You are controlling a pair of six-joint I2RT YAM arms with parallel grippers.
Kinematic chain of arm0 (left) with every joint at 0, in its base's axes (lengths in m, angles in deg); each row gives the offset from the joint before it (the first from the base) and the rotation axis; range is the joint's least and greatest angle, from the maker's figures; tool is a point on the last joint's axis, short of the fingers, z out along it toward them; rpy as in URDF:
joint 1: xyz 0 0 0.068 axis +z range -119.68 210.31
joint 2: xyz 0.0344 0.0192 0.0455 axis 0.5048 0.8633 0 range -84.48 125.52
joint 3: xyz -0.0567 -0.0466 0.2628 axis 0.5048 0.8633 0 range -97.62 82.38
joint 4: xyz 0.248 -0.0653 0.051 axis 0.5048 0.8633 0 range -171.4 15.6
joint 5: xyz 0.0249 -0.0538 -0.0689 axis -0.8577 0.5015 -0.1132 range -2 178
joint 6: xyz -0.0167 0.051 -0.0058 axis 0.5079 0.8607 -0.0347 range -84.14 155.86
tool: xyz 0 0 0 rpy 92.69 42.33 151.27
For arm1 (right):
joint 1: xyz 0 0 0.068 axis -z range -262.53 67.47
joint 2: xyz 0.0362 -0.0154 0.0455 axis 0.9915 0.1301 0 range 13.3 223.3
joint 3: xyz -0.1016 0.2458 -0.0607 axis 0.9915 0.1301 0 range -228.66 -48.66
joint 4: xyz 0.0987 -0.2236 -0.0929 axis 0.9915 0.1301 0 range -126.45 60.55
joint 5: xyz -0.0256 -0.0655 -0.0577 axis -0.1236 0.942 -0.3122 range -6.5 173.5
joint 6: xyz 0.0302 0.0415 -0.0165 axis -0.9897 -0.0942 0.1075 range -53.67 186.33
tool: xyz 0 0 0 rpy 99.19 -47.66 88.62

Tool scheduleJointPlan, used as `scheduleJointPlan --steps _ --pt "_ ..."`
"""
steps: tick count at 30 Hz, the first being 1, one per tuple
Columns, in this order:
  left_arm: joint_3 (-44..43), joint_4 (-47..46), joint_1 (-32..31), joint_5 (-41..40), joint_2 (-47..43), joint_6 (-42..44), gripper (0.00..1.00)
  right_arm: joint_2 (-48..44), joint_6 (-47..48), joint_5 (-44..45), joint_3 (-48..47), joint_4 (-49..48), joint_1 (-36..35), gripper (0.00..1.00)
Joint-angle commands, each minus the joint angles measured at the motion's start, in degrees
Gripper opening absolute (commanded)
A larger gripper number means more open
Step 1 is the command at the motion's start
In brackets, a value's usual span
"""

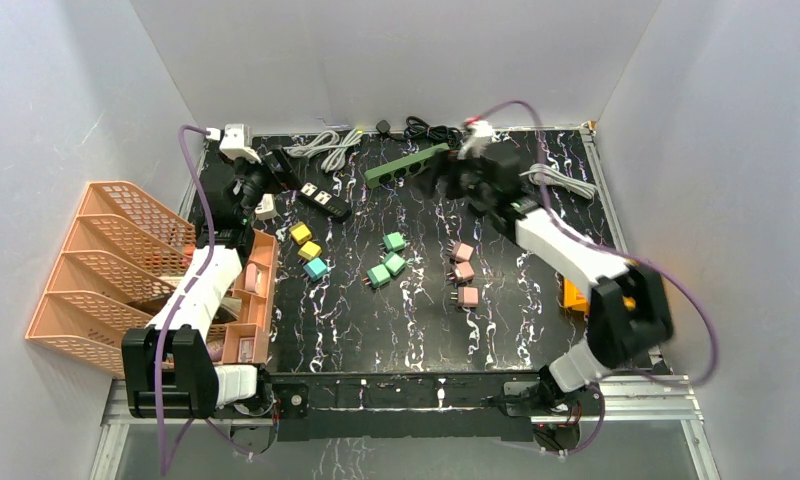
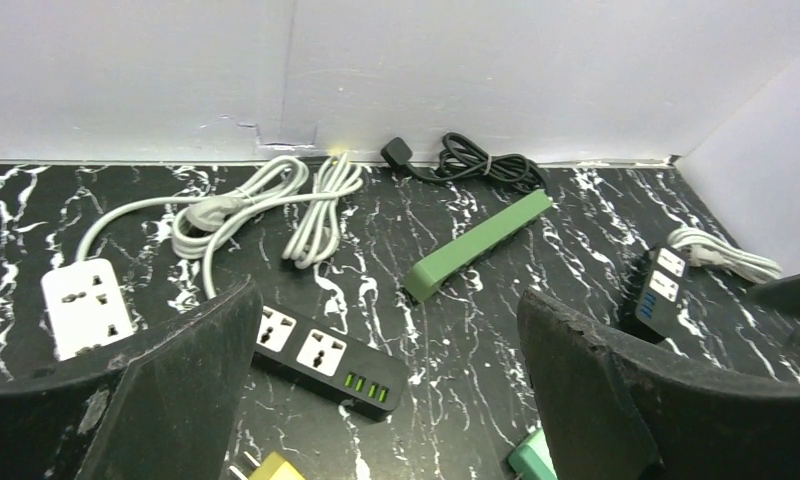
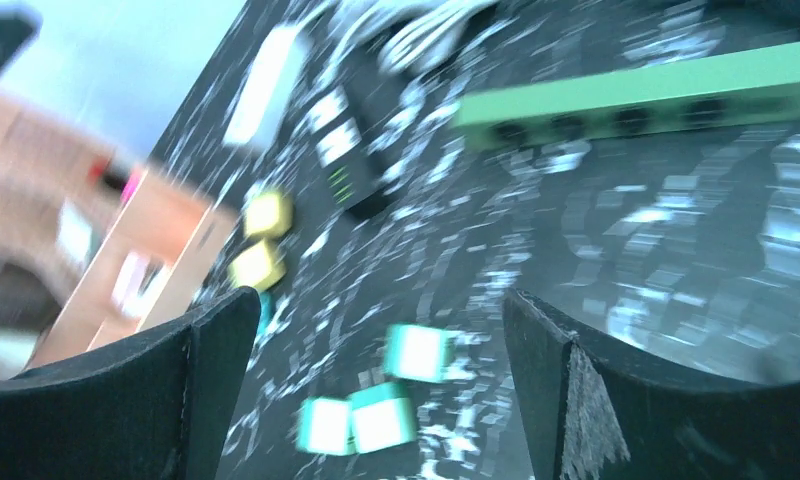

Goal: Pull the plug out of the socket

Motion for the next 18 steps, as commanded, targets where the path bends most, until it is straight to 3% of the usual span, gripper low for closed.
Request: scheduleJointPlan --steps 1,5,9,12,18 --pt "1.33 -5.79 -1.25 4.13 -0.66 -4.16 0.98 -15.43 -8.03 23.25 15.38 -14.88 1.26 0.98" --pt "1.19 -4.33 -3.46 1.81 0.51 -1.88 0.98 -24.4 -6.92 39.18 27.68 -17.59 1.3 0.98" --pt "3.3 -5.82 -5.78 -1.0 -0.56 0.54 0.98 -28.63 -5.91 54.96 29.93 -10.8 1.69 0.98" --pt "4.31 -6.85 -6.43 -3.0 -1.61 0.73 0.98 -30.52 -4.98 59.0 29.84 -7.03 2.04 0.98" --pt "5.1 -7.17 -6.6 -4.68 -2.31 1.75 0.98 -31.44 -2.01 54.55 31.21 -7.84 2.13 0.98"
